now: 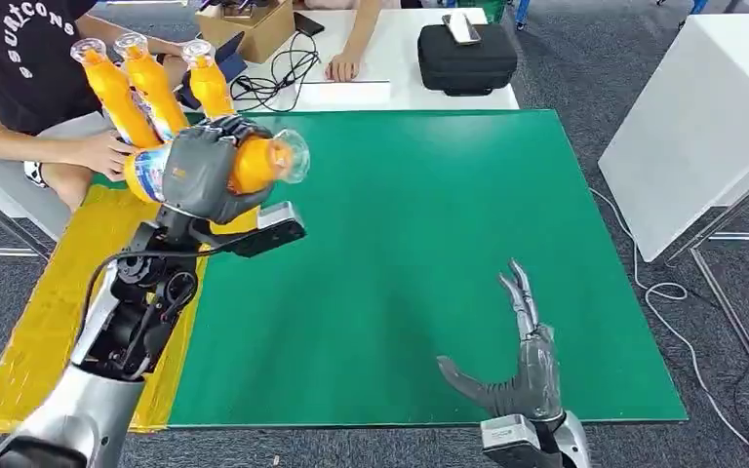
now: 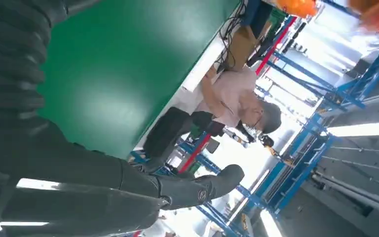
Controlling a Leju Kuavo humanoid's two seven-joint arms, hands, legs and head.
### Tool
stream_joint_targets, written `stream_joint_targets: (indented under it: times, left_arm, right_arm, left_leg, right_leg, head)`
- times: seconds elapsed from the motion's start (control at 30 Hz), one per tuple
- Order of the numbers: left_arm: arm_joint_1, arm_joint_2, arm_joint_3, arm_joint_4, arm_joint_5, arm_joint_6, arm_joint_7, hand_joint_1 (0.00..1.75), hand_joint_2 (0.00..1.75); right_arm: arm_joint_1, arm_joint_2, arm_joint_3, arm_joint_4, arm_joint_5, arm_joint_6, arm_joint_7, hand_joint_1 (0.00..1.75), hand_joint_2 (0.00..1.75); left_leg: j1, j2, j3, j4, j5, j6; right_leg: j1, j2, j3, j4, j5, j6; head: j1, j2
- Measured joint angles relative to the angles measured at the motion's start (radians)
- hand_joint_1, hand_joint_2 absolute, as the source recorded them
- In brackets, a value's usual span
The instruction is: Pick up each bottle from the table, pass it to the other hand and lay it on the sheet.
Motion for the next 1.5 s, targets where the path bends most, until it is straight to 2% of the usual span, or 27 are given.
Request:
stream_joint_targets:
  times: [0.13,0.53,0.83,1.23,1.27,1.3,1.33,1.37,1.5]
  left_arm:
    - [-0.125,0.006,-0.061,0.210,-0.050,-0.128,0.000,1.75,1.75]
    - [-0.429,0.049,-0.137,0.760,-0.033,-0.289,-0.001,1.75,1.75]
    - [-0.479,0.077,-0.138,0.930,-0.009,-0.321,0.031,1.75,1.75]
    - [-0.463,0.097,-0.131,0.973,0.031,-0.316,0.001,1.75,1.75]
    - [-0.463,0.097,-0.131,0.974,0.033,-0.316,-0.001,1.66,1.75]
    - [-0.461,0.097,-0.130,0.975,0.041,-0.316,-0.007,0.73,1.75]
    - [-0.459,0.098,-0.128,0.975,0.043,-0.316,-0.015,0.14,1.75]
    - [-0.455,0.099,-0.125,0.975,0.048,-0.314,-0.022,0.00,1.75]
    - [-0.422,0.101,-0.115,0.975,0.062,-0.280,-0.035,0.00,1.75]
  right_arm:
    - [-0.008,0.001,-0.010,-0.008,-0.003,0.048,0.003,0.00,1.75]
    - [-0.087,0.005,-0.014,0.011,-0.048,0.110,0.006,0.00,1.75]
    - [-0.091,0.007,-0.015,0.016,-0.048,0.113,0.006,0.00,1.75]
    - [-0.095,0.010,-0.022,0.035,-0.045,0.129,0.006,0.00,1.75]
    - [-0.096,0.010,-0.022,0.035,-0.045,0.129,0.006,0.00,1.75]
    - [-0.096,0.010,-0.022,0.036,-0.045,0.129,0.006,0.00,1.75]
    - [-0.096,0.010,-0.022,0.038,-0.045,0.129,0.006,0.00,1.75]
    - [-0.097,0.010,-0.022,0.040,-0.045,0.129,0.005,0.00,1.75]
    - [-0.098,0.010,-0.022,0.050,-0.046,0.129,0.000,0.00,1.75]
  left_leg:
    - [0.000,0.000,0.000,0.000,0.000,0.000]
    - [0.000,0.002,0.000,0.000,0.000,0.000]
    - [0.000,0.002,-0.001,0.000,0.000,0.000]
    - [0.000,0.000,-0.002,0.000,0.000,0.000]
    - [0.000,0.000,-0.002,0.000,0.000,0.000]
    - [0.000,0.000,-0.002,0.000,0.000,0.000]
    - [0.000,0.000,-0.002,0.000,0.000,0.000]
    - [0.000,0.000,-0.002,0.000,0.000,0.000]
    - [0.000,0.000,-0.001,0.000,0.000,0.000]
  right_leg:
    - [0.000,0.000,0.001,0.000,0.000,0.000]
    - [0.001,0.002,0.000,0.001,0.000,0.000]
    - [0.000,0.002,0.000,0.001,0.000,0.000]
    - [0.000,0.001,0.000,0.001,0.000,0.000]
    - [0.000,0.001,0.000,0.001,0.000,0.000]
    - [0.000,0.001,0.000,0.001,0.000,0.000]
    - [0.000,0.001,0.000,0.001,0.000,0.000]
    - [0.000,0.001,0.000,0.001,0.000,0.000]
    - [0.000,0.001,0.000,0.001,0.000,0.000]
  head:
    - [0.000,0.000]
    - [0.000,0.000]
    - [0.000,0.000]
    - [0.000,0.000]
    - [0.000,0.000]
    - [0.000,0.000]
    - [0.000,0.000]
    - [0.000,0.000]
    - [0.000,0.000]
